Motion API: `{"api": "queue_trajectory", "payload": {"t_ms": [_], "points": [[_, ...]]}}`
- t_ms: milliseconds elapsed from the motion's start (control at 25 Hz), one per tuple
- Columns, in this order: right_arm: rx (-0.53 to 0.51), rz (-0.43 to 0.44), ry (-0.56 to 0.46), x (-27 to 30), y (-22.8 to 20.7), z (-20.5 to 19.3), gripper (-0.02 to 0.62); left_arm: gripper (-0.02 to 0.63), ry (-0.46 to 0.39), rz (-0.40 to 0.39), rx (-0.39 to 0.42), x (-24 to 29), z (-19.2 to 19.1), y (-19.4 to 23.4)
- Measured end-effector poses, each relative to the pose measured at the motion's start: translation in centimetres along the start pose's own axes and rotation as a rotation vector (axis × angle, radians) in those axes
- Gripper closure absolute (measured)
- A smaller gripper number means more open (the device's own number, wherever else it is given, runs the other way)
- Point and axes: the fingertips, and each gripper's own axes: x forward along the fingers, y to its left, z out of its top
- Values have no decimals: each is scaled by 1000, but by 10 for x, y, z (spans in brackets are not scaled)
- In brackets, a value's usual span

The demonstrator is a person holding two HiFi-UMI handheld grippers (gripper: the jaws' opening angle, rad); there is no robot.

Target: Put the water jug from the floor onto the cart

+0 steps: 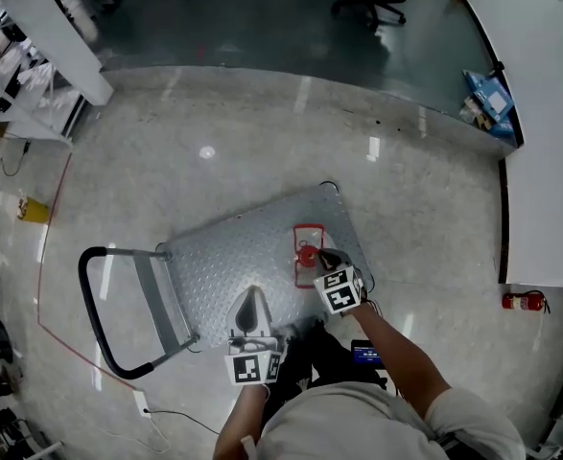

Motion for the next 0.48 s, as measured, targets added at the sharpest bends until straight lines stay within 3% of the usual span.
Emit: {"api": "queue_trajectory", "payload": {"t_ms": [280,360,480], "points": [[27,-56,-603,-179,30,73,583,603,-62,-42,-22,-26,39,-29],[79,-42,-674,-214,38,73,583,603,-93,-63,-19,-32,52,-39],[82,-23,-631,-214,52,48,583,603,-113,-85,-5,-36,58,-46]]}}
